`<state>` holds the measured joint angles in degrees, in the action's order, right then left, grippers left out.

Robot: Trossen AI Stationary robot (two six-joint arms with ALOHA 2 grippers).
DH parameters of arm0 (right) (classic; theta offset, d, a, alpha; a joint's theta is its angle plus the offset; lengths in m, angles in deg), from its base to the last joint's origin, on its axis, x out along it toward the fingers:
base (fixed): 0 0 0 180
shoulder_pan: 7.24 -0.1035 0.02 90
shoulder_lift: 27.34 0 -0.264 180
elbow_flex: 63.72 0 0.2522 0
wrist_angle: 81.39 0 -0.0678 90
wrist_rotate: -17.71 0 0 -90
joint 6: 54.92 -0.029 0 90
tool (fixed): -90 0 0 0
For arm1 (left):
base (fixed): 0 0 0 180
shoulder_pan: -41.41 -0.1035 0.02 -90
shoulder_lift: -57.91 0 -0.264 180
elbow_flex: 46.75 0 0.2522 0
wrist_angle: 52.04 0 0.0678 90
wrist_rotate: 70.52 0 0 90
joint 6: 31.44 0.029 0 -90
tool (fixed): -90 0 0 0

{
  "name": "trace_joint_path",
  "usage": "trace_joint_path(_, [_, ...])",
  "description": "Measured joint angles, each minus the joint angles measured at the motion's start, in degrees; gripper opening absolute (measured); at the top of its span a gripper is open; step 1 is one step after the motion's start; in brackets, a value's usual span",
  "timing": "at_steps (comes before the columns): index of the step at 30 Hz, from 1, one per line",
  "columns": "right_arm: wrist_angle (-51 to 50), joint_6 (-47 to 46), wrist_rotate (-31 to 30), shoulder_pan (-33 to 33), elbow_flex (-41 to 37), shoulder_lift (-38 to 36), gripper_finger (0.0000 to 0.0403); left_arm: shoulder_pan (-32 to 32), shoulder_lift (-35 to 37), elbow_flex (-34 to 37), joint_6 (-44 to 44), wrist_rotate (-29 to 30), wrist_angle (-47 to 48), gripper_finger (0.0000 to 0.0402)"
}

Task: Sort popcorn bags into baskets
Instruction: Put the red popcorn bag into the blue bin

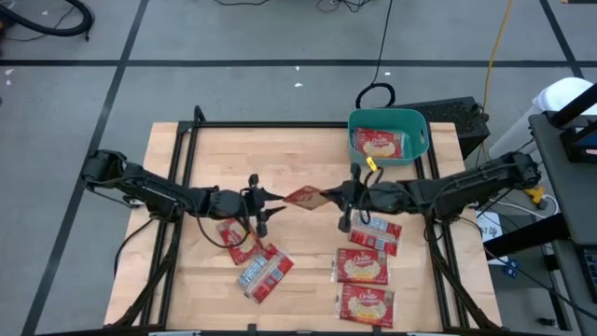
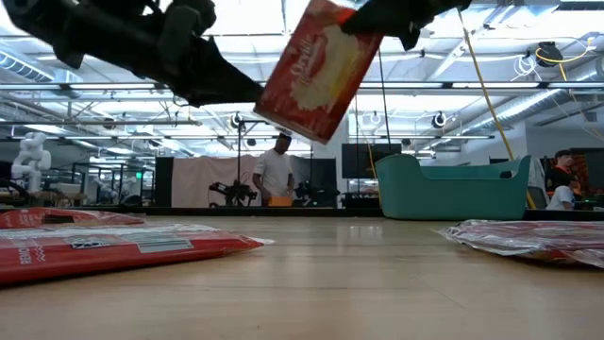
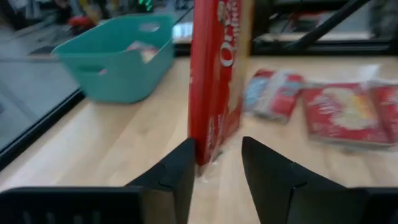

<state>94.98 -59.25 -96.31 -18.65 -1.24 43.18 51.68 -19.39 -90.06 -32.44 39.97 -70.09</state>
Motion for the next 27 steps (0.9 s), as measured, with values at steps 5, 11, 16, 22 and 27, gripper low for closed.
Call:
trace_joint_path(5, [16.98,2.03,-0.43,-1.22,-6.98,0.00,0.0000,0.10,0.00,1.87,0.40,-0.67,-5.21,0.0199])
trace_joint_path(11, [32.85,3.37,-1.76,-1.08,-14.75,0.00,0.0000,0.10,0.00,1.87,-0.55,-0.74,-6.66,0.0269])
trace_joint_path(16, [42.38,5.08,-1.80,-1.08,-19.08,-0.02,0.0000,-0.74,-0.01,1.87,-0.84,-0.78,-10.22,0.0284])
trace_joint_path(22, [44.75,7.03,-1.79,-0.75,-20.50,-0.02,0.0000,-4.42,-1.36,1.87,-1.00,-4.16,-15.20,0.0267])
trace_joint_path(27, [44.91,8.56,-1.67,-0.28,-20.50,-0.02,0.0000,-8.46,-4.45,1.84,-0.38,-5.82,-18.84,0.0250])
